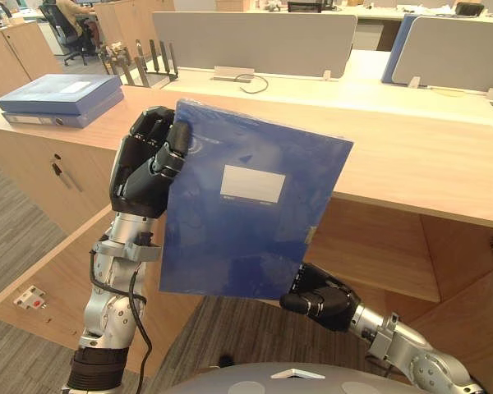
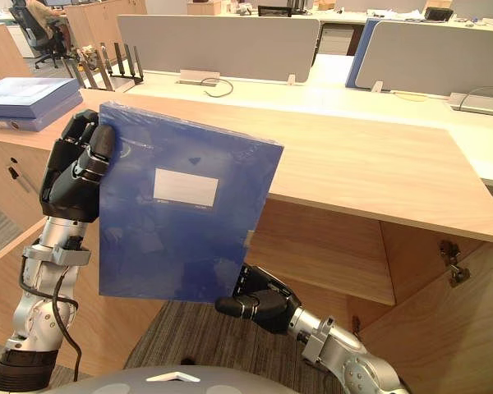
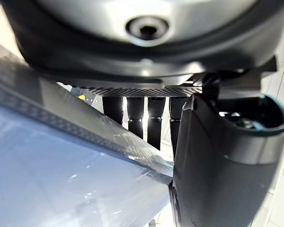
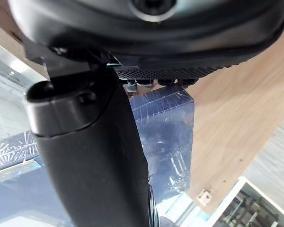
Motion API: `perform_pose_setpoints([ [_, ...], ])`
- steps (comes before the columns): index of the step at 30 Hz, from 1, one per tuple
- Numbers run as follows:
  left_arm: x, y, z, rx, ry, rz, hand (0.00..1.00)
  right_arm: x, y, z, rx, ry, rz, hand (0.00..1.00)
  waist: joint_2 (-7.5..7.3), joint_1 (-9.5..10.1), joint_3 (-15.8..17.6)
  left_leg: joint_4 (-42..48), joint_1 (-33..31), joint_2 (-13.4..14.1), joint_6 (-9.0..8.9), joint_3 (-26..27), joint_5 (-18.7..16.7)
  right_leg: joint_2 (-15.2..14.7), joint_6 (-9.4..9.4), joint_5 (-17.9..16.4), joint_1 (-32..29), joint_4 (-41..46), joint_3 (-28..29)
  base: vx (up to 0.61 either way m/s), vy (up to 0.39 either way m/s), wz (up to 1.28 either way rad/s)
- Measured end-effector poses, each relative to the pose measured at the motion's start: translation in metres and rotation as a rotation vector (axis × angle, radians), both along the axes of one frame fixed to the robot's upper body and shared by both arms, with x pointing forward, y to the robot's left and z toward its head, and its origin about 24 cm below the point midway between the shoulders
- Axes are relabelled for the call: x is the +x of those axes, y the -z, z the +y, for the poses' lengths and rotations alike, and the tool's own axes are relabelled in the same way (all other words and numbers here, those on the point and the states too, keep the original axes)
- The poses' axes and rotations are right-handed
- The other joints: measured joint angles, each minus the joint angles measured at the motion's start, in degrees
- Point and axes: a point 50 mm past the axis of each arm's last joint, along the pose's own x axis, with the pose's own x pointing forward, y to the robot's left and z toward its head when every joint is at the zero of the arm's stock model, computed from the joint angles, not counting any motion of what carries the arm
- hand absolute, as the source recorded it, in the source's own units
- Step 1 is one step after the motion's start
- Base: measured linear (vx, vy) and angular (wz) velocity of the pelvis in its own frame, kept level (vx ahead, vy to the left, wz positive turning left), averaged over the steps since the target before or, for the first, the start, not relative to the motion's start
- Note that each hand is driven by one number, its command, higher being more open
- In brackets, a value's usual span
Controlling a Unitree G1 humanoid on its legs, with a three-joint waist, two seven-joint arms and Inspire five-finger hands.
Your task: Walk over to the cabinet, pick up the folder, carry it to the office cabinet, place the folder inside the office cabinet, then close the office cabinet door
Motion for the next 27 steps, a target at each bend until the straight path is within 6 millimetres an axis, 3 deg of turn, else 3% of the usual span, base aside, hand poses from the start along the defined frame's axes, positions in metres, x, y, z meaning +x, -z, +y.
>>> perform_pose_setpoints([
  [4,-0.002,0.007,-0.004,0.035,0.066,0.044,0.00,0.002,-0.003,-0.011,-0.066,-0.016,-0.019,1.00,0.40,0.00,0.02,-0.01,-0.15,0.00,-0.03,-0.07,-0.03,0.02,0.01,-0.01,-0.06,-0.04,-0.08,0.00,0.000,0.00],
  [7,-0.009,0.024,-0.010,0.127,0.185,0.144,0.00,0.029,-0.027,-0.031,-0.096,0.058,-0.157,1.00,1.03,-0.54,-0.38,-0.01,-0.77,-0.03,0.00,-0.05,0.00,0.00,0.05,0.03,-0.37,0.04,-0.08,0.00,0.000,0.00],
  [12,-0.011,0.036,-0.006,0.143,0.190,0.208,0.00,0.051,-0.057,-0.053,-0.174,0.083,-0.305,1.00,1.10,-0.48,-0.38,0.00,-0.86,-0.02,0.03,-0.18,0.03,0.01,0.07,0.05,-0.45,0.34,-0.18,0.00,0.000,0.00],
  [19,-0.011,0.037,-0.005,0.147,0.199,0.217,0.00,0.053,-0.061,-0.053,-0.172,0.092,-0.336,1.00,1.31,-0.12,-0.32,-0.02,-0.93,-0.15,0.00,-0.43,0.01,-0.06,0.00,-0.03,-0.39,0.35,-0.43,0.00,0.000,0.00],
  [27,-0.011,0.039,-0.008,0.118,0.186,0.229,0.00,0.053,-0.054,-0.039,-0.080,0.126,-0.333,1.00,1.32,-0.22,-0.30,-0.02,-1.16,-0.28,0.13,-1.10,0.22,-0.08,0.00,-0.04,-0.36,0.43,-1.08,0.00,0.000,0.03],
])
